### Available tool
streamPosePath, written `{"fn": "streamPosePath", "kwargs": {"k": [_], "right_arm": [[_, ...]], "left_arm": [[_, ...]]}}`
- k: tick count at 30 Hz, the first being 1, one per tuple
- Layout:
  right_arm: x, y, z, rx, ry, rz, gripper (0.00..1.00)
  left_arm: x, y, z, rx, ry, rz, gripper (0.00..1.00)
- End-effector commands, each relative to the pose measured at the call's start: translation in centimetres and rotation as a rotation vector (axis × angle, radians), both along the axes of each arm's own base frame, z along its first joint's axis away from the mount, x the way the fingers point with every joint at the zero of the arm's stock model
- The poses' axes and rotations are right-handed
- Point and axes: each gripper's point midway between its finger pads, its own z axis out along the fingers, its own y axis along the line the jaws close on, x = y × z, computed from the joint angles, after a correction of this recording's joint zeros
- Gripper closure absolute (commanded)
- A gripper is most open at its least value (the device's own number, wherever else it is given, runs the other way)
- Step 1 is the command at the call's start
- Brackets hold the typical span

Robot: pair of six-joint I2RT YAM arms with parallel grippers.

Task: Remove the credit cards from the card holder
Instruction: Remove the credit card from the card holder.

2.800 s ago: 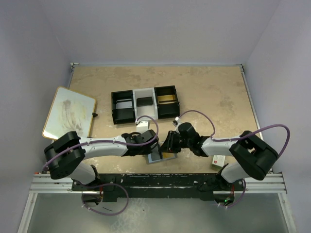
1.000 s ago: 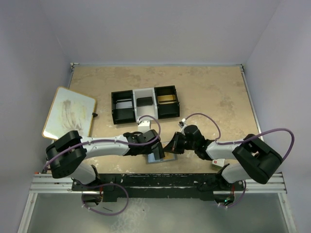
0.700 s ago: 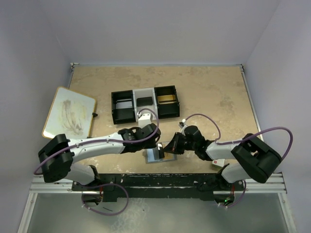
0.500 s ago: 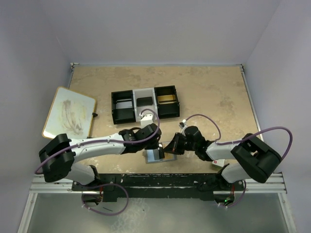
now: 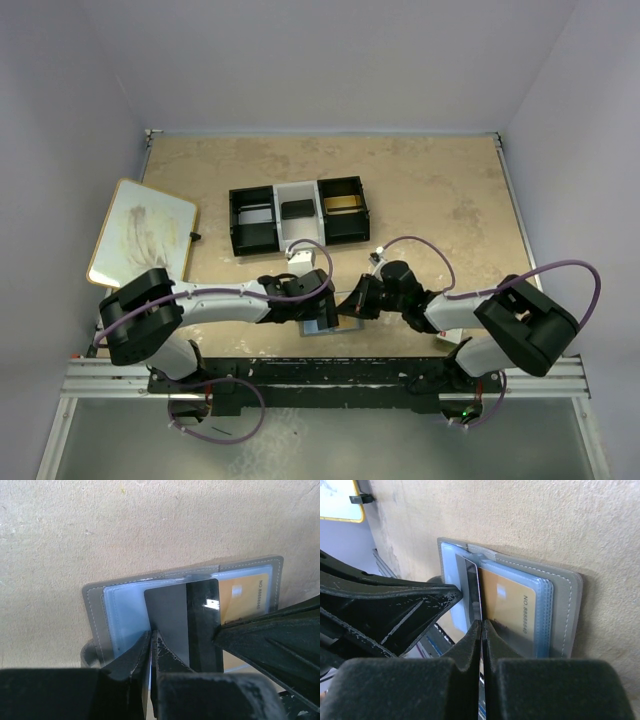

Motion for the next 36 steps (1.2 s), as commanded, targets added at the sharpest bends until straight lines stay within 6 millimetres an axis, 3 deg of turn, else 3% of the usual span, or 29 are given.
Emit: {"fn": "streamPosePath", "kwargs": {"k": [1, 10, 21, 29, 36], "right_arm": [[0.2, 0.6, 1.0, 0.049, -0.022, 0.015, 0.97], [0.4, 1.3, 1.5, 0.089, -0.035, 0.034, 0.85], [0.7, 2.0, 1.6, 0.096, -0.056, 0.069, 0.87], [1.3, 3.0, 1.9, 0.136, -0.079, 0.091, 0.82], [1.4, 2.7, 1.5, 0.113, -0.082, 0.077, 0.97]], "left_arm": [[0.1, 1.3, -0.9, 0.06, -0.011, 0.026, 1.0], [-0.3, 2.3, -1.4, 0.092, -0.01, 0.028, 1.0], [-0.3, 3.0, -1.0, 0.098, -0.026, 0.037, 1.0], [-0.2, 3.4, -1.0, 0.108, -0.03, 0.048, 1.0], [-0.1, 3.7, -1.0, 0.077, -0.041, 0.099, 1.0]]}}
